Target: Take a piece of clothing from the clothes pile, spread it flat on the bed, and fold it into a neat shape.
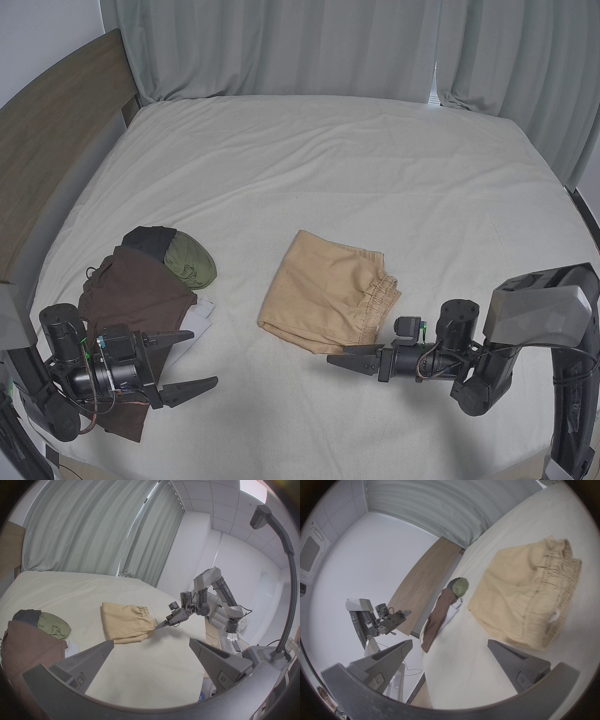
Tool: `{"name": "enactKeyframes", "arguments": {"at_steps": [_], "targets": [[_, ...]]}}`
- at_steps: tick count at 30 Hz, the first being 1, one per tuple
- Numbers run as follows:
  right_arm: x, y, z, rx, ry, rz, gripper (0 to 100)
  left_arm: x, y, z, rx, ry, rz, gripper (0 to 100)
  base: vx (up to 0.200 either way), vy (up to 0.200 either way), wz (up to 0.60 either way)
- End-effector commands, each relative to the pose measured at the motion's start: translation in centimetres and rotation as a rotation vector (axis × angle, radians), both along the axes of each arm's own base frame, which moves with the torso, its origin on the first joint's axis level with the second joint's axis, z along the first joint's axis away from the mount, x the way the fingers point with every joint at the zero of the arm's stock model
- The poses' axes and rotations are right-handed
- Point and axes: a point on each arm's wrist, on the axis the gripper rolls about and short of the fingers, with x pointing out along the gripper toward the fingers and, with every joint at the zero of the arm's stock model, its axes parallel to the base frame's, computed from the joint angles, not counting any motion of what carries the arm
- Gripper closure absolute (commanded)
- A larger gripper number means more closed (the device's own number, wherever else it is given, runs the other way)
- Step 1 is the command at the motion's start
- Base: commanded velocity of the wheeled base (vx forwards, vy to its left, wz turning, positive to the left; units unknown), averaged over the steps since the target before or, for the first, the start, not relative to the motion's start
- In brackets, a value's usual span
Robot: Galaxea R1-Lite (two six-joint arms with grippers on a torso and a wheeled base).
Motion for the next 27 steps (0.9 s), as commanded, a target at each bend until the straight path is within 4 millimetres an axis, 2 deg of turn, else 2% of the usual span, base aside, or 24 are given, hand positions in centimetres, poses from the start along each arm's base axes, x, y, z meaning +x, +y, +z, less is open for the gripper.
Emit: {"name": "enactKeyframes", "arguments": {"at_steps": [1, 6, 11, 14, 22, 23, 24, 27], "targets": [[-1.1, 0.9, 3.3, 0.041, -0.069, 0.040, 0, 0.0, 0.0, 0.1, -0.001, -0.006, 0.000, 0, 0.000, 0.000, 0.00], [-0.4, 1.3, 5.7, 0.104, -0.103, 0.031, 0, 0.0, 0.0, 0.2, -0.001, -0.007, 0.000, 0, 0.000, 0.000, 0.00], [1.5, 1.3, 7.1, 0.157, -0.140, 0.001, 0, 0.0, 0.0, 0.1, -0.001, -0.006, 0.000, 0, 0.000, 0.000, 0.00], [3.3, 0.4, 7.7, 0.182, -0.165, -0.042, 0, 0.0, 0.0, 0.1, -0.001, -0.007, 0.000, 0, 0.000, 0.000, 0.00], [6.8, -1.4, 4.4, 0.166, -0.139, -0.118, 0, 0.1, 0.0, 0.0, 0.000, -0.001, 0.000, 0, 0.000, 0.000, 0.00], [6.8, -1.4, 4.4, 0.166, -0.139, -0.118, 0, 0.1, 0.0, 0.0, 0.000, -0.001, 0.000, 0, 0.000, 0.000, 0.00], [7.3, -1.6, 3.4, 0.160, -0.126, -0.128, 0, 0.1, 0.0, 0.0, 0.000, 0.000, 0.000, 0, 0.000, 0.000, 0.00], [7.8, -1.8, 2.1, 0.151, -0.108, -0.139, 0, 0.1, 0.0, -0.1, 0.000, 0.002, 0.000, 0, 0.000, 0.000, 0.00]]}}
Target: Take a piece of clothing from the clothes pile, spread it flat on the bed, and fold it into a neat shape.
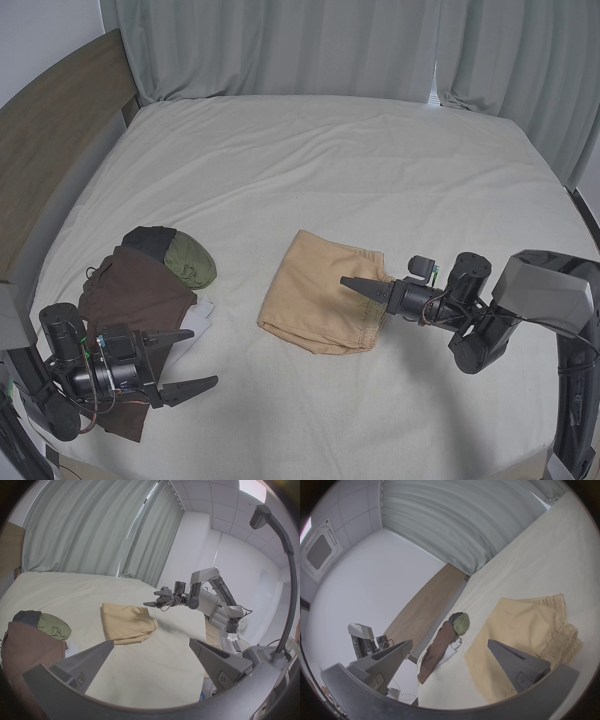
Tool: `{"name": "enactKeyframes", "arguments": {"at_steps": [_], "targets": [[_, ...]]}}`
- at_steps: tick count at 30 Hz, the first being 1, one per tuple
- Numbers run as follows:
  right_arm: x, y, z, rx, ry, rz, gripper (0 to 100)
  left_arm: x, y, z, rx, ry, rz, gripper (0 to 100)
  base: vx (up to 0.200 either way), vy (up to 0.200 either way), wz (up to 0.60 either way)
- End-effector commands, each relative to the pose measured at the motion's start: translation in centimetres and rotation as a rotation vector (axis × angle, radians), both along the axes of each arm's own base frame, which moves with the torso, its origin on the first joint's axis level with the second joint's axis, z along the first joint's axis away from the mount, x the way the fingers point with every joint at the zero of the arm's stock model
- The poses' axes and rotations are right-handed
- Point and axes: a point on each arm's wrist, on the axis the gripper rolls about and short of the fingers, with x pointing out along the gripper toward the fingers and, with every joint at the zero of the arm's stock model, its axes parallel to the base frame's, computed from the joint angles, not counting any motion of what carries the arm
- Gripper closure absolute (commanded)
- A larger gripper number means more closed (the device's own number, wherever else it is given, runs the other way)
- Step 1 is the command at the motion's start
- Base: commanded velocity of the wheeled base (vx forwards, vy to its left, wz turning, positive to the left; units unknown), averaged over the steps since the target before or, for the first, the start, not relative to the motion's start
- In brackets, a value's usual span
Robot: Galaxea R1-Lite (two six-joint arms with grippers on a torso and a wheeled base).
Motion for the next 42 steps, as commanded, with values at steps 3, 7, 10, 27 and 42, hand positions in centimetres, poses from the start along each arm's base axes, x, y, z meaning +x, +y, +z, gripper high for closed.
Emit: {"name": "enactKeyframes", "arguments": {"at_steps": [3, 7, 10, 27, 42], "targets": [[1.7, -0.8, -4.1, -0.022, 0.065, -0.032, 0, 0.0, 0.0, -0.2, 0.001, 0.008, 0.000, 0, 0.000, 0.000, 0.00], [2.1, -0.9, -5.6, -0.030, 0.087, -0.040, 0, 0.0, 0.0, -0.1, 0.001, 0.008, 0.000, 0, 0.000, 0.000, 0.00], [2.8, -1.7, -7.1, -0.036, 0.106, -0.063, 0, -0.1, 0.0, -0.2, 0.001, 0.009, 0.000, 0, 0.000, 0.000, 0.00], [2.3, -2.0, -6.3, -0.040, 0.099, -0.068, 0, -0.1, 0.0, -0.2, 0.002, 0.009, 0.000, 0, 0.000, 0.000, 0.00], [-6.7, -3.4, 6.2, -0.036, -0.097, -0.034, 0, -0.5, -0.1, 0.5, 0.000, -0.019, -0.007, 0, 0.000, 0.000, 0.00]]}}
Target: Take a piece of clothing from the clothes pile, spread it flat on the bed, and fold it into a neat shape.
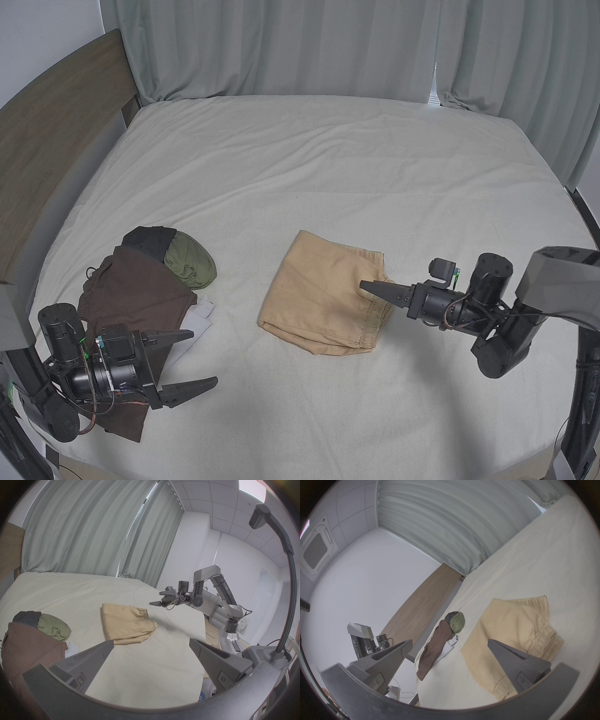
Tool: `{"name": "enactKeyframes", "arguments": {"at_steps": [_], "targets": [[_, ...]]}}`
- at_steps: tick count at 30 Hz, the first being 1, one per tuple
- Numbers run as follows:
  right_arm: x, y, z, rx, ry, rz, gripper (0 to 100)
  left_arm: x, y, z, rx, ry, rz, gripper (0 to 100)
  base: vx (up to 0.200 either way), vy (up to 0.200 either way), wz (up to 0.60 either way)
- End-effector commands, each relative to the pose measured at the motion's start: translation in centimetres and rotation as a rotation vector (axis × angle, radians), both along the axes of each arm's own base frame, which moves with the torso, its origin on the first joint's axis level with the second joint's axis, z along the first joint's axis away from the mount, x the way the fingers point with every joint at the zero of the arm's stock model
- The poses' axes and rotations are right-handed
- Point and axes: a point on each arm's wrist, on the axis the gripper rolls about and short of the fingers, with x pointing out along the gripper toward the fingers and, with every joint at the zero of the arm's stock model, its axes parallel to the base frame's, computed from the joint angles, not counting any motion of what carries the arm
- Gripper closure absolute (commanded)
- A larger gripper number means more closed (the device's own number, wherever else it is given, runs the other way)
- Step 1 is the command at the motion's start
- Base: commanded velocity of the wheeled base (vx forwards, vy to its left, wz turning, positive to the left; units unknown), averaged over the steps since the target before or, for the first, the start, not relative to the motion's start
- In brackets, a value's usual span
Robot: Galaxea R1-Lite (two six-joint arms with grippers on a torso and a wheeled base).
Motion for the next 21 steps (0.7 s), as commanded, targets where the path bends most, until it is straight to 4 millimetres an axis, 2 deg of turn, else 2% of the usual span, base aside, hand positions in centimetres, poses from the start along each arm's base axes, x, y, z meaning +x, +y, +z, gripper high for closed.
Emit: {"name": "enactKeyframes", "arguments": {"at_steps": [1, 3, 7, 12, 15, 21], "targets": [[-4.6, -1.0, 5.2, -0.005, -0.116, 0.012, 0, -0.3, -0.1, 0.4, 0.000, -0.015, -0.005, 0, 0.000, 0.000, 0.00], [-6.3, -2.0, 5.8, -0.033, -0.148, -0.002, 0, -0.5, -0.3, 0.4, 0.000, -0.014, -0.018, 0, 0.000, 0.000, 0.00], [-8.2, -3.4, 6.3, -0.073, -0.185, -0.044, 0, -0.8, -1.1, 0.6, -0.002, -0.018, -0.054, 0, 0.000, 0.000, 0.00], [-9.5, -4.7, 7.2, -0.102, -0.249, -0.096, 0, -1.9, -1.9, 0.4, -0.001, 0.005, -0.109, 0, 0.000, 0.000, 0.00], [-10.0, -6.3, 7.2, -0.136, -0.270, -0.151, 0, -2.9, -2.6, 0.7, -0.008, -0.001, -0.178, 0, 0.000, 0.000, 0.00], [-10.7, -10.1, 6.2, -0.289, -0.318, -0.382, 0, -6.1, -4.8, 2.9, -0.046, -0.093, -0.389, 0, 0.000, 0.000, 0.00]]}}
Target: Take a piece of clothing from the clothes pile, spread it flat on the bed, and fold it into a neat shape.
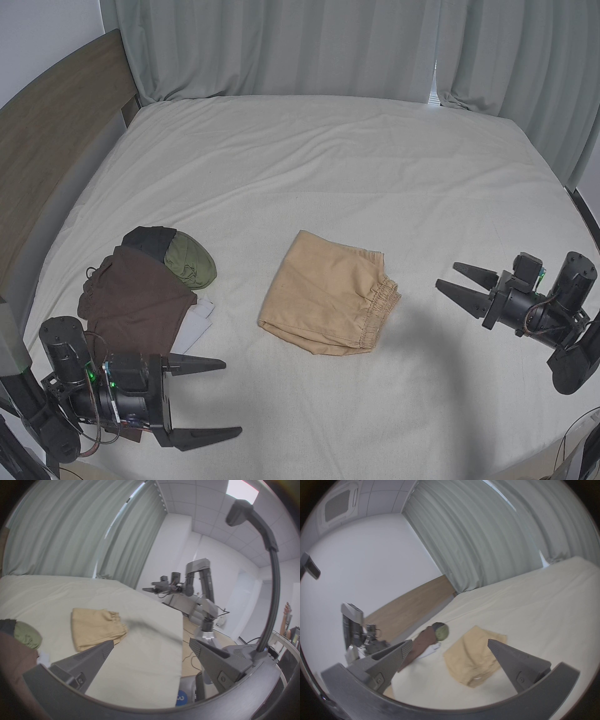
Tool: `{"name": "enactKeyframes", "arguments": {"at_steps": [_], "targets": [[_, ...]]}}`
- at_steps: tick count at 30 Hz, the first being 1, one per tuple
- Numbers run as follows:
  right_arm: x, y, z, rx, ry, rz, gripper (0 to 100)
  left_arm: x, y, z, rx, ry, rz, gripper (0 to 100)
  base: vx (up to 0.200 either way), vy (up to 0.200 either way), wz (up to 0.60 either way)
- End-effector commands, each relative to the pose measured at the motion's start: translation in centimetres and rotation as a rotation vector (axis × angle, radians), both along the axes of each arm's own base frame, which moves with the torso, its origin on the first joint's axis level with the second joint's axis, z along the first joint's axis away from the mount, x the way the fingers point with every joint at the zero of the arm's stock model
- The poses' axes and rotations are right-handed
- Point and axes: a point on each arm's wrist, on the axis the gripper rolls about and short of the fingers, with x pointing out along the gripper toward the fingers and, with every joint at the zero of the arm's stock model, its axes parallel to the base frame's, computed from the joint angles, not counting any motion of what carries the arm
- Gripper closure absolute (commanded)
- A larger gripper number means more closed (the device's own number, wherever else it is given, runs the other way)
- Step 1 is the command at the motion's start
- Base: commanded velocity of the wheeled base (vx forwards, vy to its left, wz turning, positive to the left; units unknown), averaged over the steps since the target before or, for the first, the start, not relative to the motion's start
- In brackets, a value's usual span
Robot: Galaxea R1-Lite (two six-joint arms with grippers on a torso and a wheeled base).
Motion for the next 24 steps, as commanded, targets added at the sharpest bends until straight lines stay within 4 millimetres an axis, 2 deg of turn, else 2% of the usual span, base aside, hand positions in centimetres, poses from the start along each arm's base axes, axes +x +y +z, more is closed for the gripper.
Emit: {"name": "enactKeyframes", "arguments": {"at_steps": [1, 2, 3, 5, 6, 8, 9, 10, 13, 16, 17, 18, 19, 20, 21, 24], "targets": [[-1.7, -3.4, 0.0, -0.097, -0.062, -0.198, 0, -3.4, -2.1, 2.3, -0.043, -0.096, -0.193, 0, 0.000, 0.000, 0.00], [-1.7, -3.5, 0.1, -0.100, -0.066, -0.202, 0, -3.5, -2.1, 2.3, -0.044, -0.096, -0.197, 0, 0.000, 0.000, 0.00], [-3.2, -4.2, 0.9, -0.123, -0.116, -0.237, 0, -4.8, -3.0, 3.1, -0.060, -0.121, -0.274, 0, 0.000, 0.000, 0.00], [-4.9, -4.5, 2.0, -0.119, -0.160, -0.253, 0, -5.9, -3.3, 3.9, -0.077, -0.148, -0.324, 0, 0.000, 0.000, 0.00], [-6.3, -4.6, 3.0, -0.112, -0.209, -0.259, 0, -6.8, -3.4, 4.6, -0.094, -0.175, -0.349, 0, 0.000, 0.000, 0.00], [-8.5, -4.6, 3.9, -0.104, -0.266, -0.263, 0, -7.5, -3.0, 5.4, -0.116, -0.208, -0.348, 0, 0.000, 0.000, 0.00], [-8.6, -4.6, 4.0, -0.103, -0.269, -0.263, 0, -7.5, -3.0, 5.5, -0.117, -0.209, -0.347, 0, 0.000, 0.000, 0.00], [-11.2, -4.6, 4.5, -0.096, -0.326, -0.266, 0, -8.4, -2.3, 6.5, -0.147, -0.252, -0.328, 0, 0.000, 0.000, 0.00], [-14.4, -4.8, 5.5, -0.087, -0.402, -0.290, 0, -9.5, -0.6, 8.0, -0.185, -0.303, -0.231, 0, 0.000, 0.000, 0.00], [-18.7, -5.0, 6.1, -0.051, -0.448, -0.337, 0, -11.1, 1.5, 9.1, -0.226, -0.327, -0.024, 0, 0.000, 0.000, 0.00], [-20.0, -5.0, 5.8, -0.034, -0.433, -0.343, 0, -11.6, 2.1, 9.2, -0.240, -0.328, 0.055, 0, 0.000, 0.000, 0.00], [-20.0, -5.0, 5.8, -0.034, -0.433, -0.343, 0, -11.6, 2.1, 9.2, -0.240, -0.328, 0.055, 0, 0.000, 0.000, 0.00], [-22.3, -4.8, 4.8, -0.019, -0.399, -0.348, 0, -12.8, 2.9, 9.3, -0.260, -0.325, 0.160, 0, 0.000, 0.000, 0.00], [-22.5, -4.8, 4.7, -0.019, -0.396, -0.348, 0, -12.9, 3.0, 9.3, -0.261, -0.325, 0.164, 0, 0.000, 0.000, 0.00], [-25.1, -4.6, 2.9, -0.019, -0.384, -0.344, 0, -14.2, 3.8, 9.2, -0.276, -0.330, 0.204, 0, 0.000, 0.000, 0.00], [-27.6, -4.4, 0.0, -0.016, -0.334, -0.318, 0, -16.1, 4.7, 8.8, -0.300, -0.326, 0.204, 0, 0.000, 0.000, 0.00]]}}
